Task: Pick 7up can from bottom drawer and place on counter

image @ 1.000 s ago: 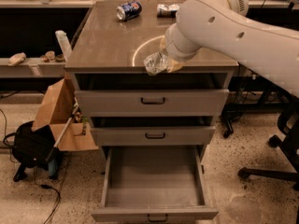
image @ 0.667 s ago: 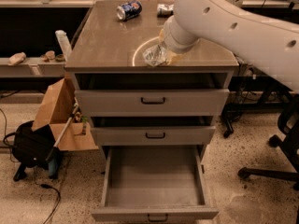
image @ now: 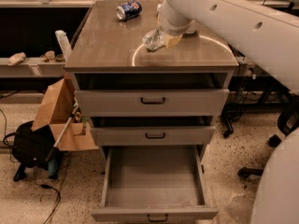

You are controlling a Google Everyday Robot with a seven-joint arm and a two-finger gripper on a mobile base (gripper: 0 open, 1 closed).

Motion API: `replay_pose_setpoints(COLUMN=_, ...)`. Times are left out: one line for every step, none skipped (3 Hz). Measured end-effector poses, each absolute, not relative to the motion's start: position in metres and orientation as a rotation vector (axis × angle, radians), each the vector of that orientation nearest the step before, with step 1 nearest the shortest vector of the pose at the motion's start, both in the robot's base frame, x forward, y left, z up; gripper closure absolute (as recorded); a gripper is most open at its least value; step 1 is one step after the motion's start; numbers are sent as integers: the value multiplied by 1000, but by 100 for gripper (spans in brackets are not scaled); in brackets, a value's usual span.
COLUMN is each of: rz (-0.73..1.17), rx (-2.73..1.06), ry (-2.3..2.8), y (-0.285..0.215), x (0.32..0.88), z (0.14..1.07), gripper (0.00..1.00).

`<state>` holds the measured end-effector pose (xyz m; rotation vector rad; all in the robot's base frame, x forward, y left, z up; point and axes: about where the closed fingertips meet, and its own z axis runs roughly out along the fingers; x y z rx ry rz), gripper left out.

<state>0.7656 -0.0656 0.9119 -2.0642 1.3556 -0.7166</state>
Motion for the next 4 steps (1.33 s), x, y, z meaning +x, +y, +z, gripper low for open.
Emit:
replay_pose_setpoints(rz=-711, rx=-2043, ry=1355, y=-66, x=769, z=908, gripper=100)
replay_pose_setpoints(rz=-718, rx=-2019, ry=1346, y=-63, x=784, z=904, gripper=100)
replay_pose_setpoints(rz=-717, rx=-2018, ry=1354, y=-64, x=788, z=898, gripper=100)
replay_pose_setpoints(rz=-709, rx=-2025, ry=1366, y=-65, x=792, z=889, gripper=100)
